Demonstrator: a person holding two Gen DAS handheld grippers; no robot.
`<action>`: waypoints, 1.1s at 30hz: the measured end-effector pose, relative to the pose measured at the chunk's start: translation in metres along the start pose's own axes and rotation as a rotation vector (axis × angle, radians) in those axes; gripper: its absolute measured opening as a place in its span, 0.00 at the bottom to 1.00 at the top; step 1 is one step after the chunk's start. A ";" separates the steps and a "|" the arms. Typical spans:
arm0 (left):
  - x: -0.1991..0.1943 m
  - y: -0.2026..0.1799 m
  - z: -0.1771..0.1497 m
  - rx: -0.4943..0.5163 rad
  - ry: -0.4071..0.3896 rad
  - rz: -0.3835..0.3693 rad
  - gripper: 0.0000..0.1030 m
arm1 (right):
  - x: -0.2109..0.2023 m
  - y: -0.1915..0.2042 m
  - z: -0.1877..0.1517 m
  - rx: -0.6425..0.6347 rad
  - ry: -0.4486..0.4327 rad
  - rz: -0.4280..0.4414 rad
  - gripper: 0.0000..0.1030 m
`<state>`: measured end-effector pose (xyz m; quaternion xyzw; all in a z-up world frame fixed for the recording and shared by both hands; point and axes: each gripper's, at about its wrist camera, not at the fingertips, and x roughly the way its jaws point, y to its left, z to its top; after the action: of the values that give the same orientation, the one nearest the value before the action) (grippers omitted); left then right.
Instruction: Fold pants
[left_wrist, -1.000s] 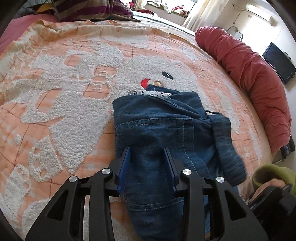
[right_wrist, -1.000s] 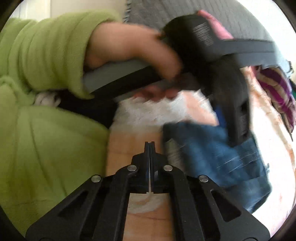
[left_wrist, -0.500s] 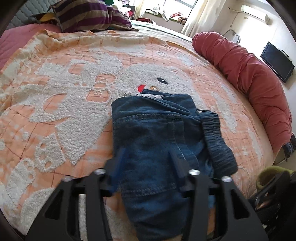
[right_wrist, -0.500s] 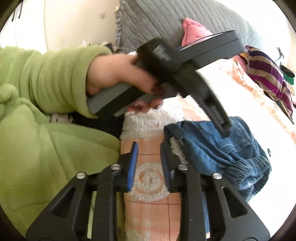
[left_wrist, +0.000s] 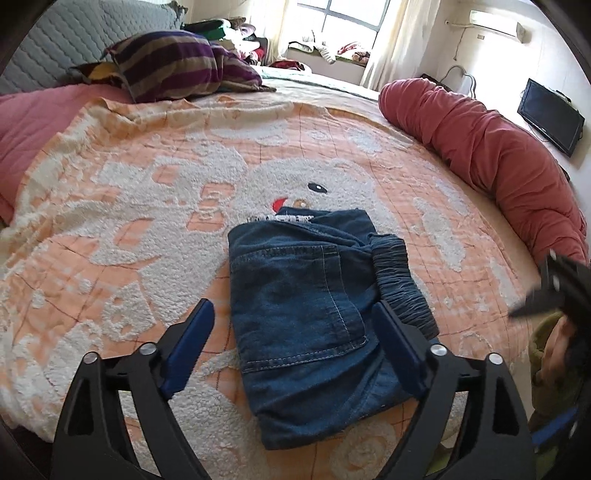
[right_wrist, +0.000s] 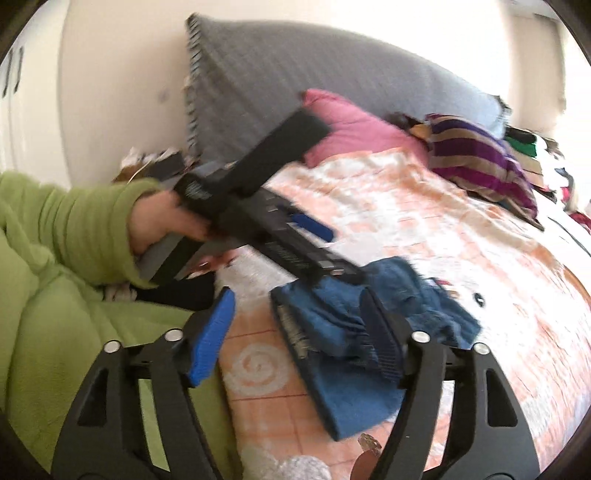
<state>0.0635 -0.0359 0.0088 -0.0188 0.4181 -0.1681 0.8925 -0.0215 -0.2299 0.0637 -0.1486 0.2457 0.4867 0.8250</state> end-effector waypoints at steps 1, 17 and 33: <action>-0.001 0.000 0.000 0.002 -0.003 0.003 0.90 | -0.001 -0.005 0.000 0.017 -0.008 -0.020 0.68; 0.016 0.013 -0.004 -0.032 0.028 0.046 0.93 | 0.035 -0.104 -0.034 0.443 0.085 -0.260 0.76; 0.063 0.035 -0.012 -0.117 0.116 -0.033 0.92 | 0.091 -0.152 -0.079 0.746 0.264 -0.171 0.50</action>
<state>0.1020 -0.0214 -0.0520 -0.0678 0.4780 -0.1588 0.8613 0.1279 -0.2747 -0.0519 0.0801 0.4960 0.2705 0.8212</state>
